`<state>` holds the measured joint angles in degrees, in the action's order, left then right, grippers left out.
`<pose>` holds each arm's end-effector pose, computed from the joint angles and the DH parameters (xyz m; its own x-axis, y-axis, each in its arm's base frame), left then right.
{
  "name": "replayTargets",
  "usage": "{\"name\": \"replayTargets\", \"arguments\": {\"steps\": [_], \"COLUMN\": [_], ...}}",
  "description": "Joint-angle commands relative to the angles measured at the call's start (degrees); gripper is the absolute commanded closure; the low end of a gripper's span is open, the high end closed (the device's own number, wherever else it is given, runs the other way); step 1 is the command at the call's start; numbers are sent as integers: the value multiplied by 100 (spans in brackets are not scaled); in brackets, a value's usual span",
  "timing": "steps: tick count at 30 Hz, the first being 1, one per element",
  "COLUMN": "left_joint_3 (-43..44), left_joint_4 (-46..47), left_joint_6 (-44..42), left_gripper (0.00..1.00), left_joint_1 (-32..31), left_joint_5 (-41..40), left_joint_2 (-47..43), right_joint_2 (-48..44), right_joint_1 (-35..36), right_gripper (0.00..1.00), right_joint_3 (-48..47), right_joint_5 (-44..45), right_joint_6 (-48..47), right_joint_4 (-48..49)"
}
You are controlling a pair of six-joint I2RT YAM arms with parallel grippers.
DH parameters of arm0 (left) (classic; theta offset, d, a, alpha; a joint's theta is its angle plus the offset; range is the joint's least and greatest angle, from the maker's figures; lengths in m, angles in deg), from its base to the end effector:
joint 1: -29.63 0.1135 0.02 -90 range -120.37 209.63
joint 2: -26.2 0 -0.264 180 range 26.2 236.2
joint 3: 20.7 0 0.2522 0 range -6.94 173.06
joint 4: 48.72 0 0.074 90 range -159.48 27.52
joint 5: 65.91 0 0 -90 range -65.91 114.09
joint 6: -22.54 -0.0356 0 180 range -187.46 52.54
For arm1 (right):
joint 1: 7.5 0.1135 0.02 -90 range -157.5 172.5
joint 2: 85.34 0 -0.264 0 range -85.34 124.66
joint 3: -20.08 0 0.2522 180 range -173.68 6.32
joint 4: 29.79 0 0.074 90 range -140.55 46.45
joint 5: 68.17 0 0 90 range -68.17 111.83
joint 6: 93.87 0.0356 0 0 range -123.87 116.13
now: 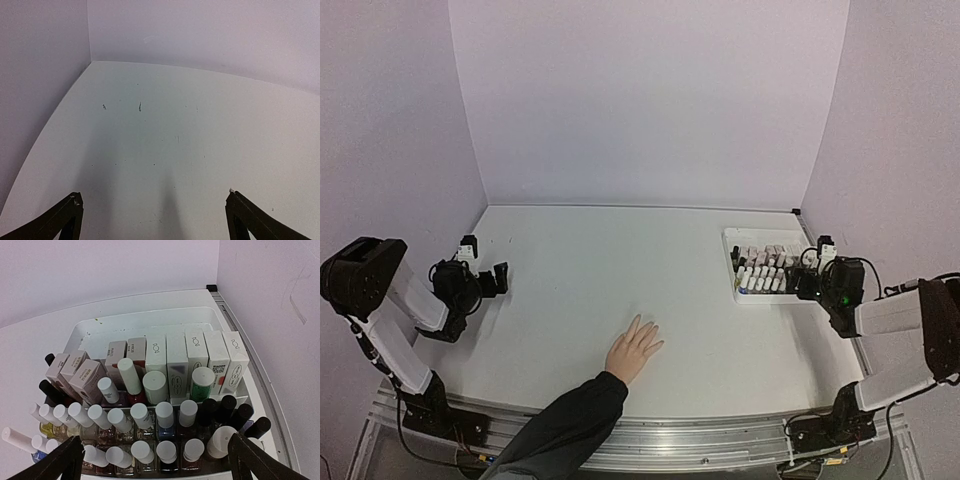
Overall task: Paint the nails
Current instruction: Pick up the nail polish bottle from the bin.
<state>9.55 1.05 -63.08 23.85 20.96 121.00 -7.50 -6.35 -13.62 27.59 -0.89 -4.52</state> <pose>0.2553 -0.0239 0.1209 -0.2567 -0.0507 -0.9652 0.0285 0.9978 -0.0600 0.2489 0.0014 0.1606 -0.3190 0.0453 -0.9467 0.0917 0.9956 0.0168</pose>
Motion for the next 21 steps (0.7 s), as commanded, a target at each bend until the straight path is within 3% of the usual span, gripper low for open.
{"name": "replayTargets", "arguments": {"steps": [1, 6, 9, 11, 13, 16, 21], "left_joint_3": [126, 110, 82, 295, 977, 2150, 2739], "left_joint_4": [178, 254, 333, -318, -1995, -4087, -4553], "left_joint_6": [-60, -61, -74, -108, -419, -946, -783], "left_gripper": [0, 0, 0, 0, 0, 0, 0], "left_joint_1": [39, 40, 40, 39, 35, 37, 37], "left_joint_5": [15, 14, 43, 142, 585, 1483, 2351], "left_joint_2": [-32, -10, -37, -426, -942, -1165, -1595], "right_joint_2": [-250, -832, -1218, -1364, -1406, -1462, -1309], "right_joint_1": [-27, -27, -31, -27, -28, -31, -28], "right_gripper": [2, 2, 2, 2, 2, 2, 2], "right_joint_3": [-139, -181, -872, -1488, -2147, -2594, -2993], "right_joint_5": [364, 631, 301, 194, -141, -902, -2056], "right_joint_6": [188, 498, 364, 378, 356, 318, 1051], "right_joint_4": [177, -240, -1740, -3049, -3973, -4381, -4413]}}
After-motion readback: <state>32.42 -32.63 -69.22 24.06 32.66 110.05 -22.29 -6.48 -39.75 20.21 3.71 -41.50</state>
